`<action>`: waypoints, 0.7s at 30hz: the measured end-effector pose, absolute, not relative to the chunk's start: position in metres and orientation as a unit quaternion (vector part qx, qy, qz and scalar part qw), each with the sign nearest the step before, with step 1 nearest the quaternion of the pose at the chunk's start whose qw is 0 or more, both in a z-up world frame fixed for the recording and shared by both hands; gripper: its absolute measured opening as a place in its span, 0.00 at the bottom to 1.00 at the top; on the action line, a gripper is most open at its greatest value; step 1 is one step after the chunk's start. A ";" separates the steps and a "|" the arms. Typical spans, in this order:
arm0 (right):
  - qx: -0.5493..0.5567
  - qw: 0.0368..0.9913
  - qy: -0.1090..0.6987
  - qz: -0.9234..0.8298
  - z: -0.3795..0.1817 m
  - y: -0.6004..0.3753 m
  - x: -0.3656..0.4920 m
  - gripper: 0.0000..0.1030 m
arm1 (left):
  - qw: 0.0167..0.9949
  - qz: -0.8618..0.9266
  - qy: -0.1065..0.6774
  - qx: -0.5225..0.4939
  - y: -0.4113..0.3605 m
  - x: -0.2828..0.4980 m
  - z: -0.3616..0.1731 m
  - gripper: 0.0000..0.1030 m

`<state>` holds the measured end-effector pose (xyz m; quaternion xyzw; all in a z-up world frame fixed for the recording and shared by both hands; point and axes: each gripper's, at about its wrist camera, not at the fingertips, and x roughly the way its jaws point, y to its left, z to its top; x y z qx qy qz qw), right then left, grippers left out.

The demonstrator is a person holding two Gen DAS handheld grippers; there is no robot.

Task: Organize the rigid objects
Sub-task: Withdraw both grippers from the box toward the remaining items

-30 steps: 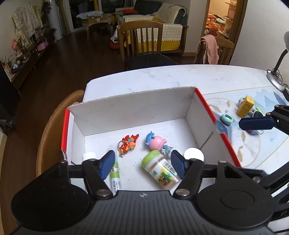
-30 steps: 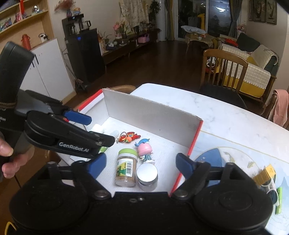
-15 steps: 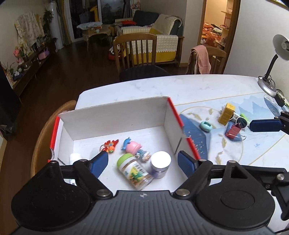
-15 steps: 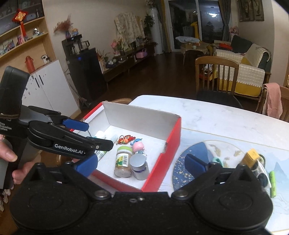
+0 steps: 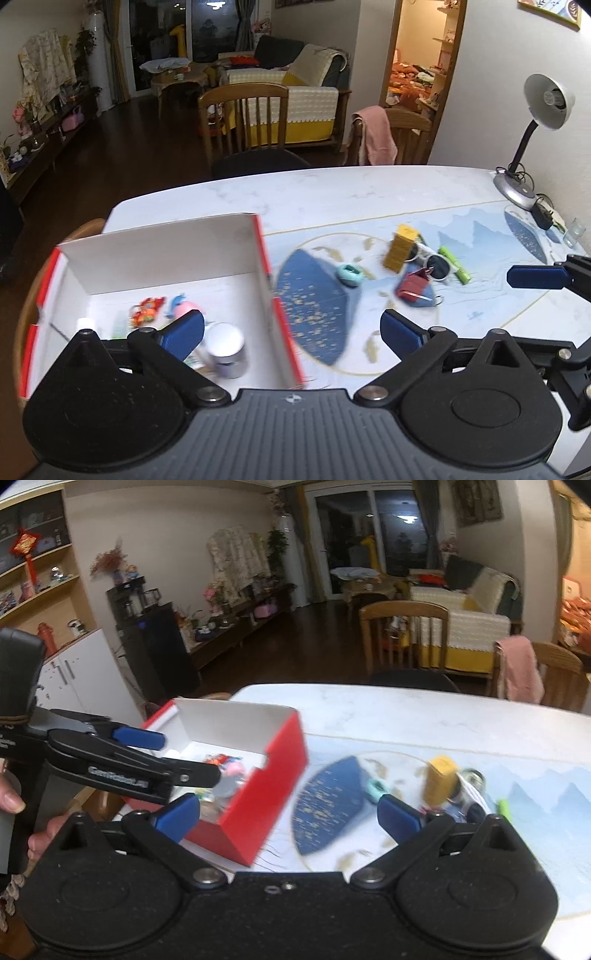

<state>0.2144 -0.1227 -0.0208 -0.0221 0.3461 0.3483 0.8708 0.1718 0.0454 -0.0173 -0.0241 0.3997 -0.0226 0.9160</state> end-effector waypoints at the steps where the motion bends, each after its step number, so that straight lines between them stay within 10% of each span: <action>1: -0.018 0.872 0.348 0.343 -0.022 -0.130 0.215 0.99 | 0.915 -0.023 0.401 -0.025 0.040 0.174 -0.020 0.99; 21: -0.091 0.895 0.352 0.257 -0.067 -0.241 0.266 1.00 | 0.909 -0.059 0.411 -0.028 -0.063 0.224 -0.075 0.99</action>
